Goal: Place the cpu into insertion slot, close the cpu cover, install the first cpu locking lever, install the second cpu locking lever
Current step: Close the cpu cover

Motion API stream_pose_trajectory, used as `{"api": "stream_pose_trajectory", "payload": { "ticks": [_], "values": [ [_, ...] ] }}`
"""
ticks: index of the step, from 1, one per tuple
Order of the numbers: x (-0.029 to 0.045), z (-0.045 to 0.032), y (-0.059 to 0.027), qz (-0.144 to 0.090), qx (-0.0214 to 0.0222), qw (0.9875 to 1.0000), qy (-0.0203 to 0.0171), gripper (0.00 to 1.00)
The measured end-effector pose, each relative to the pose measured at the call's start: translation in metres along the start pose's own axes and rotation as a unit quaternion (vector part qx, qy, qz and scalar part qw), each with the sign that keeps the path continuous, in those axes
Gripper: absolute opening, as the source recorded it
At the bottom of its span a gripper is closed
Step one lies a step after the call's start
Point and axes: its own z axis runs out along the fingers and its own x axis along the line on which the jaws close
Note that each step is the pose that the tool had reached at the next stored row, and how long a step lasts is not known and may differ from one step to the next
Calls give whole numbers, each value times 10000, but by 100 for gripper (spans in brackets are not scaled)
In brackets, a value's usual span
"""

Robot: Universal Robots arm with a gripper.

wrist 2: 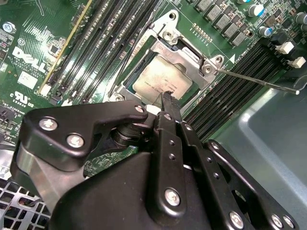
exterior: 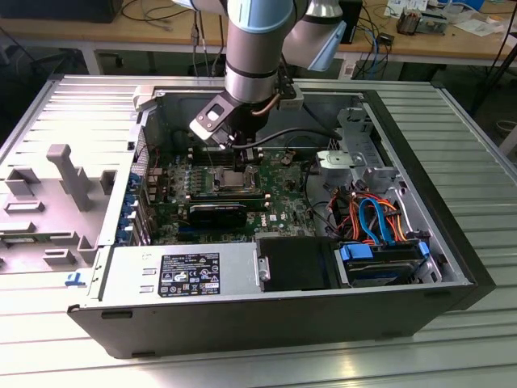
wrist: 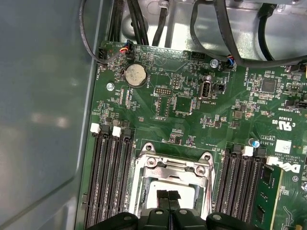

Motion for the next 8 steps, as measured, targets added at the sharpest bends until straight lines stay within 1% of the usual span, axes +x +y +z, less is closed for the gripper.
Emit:
{"api": "stream_pose_trajectory", "payload": {
  "ticks": [8],
  "values": [
    [-2, 19, 1, 0, 0, 10000, 0, 11]
  ]
}}
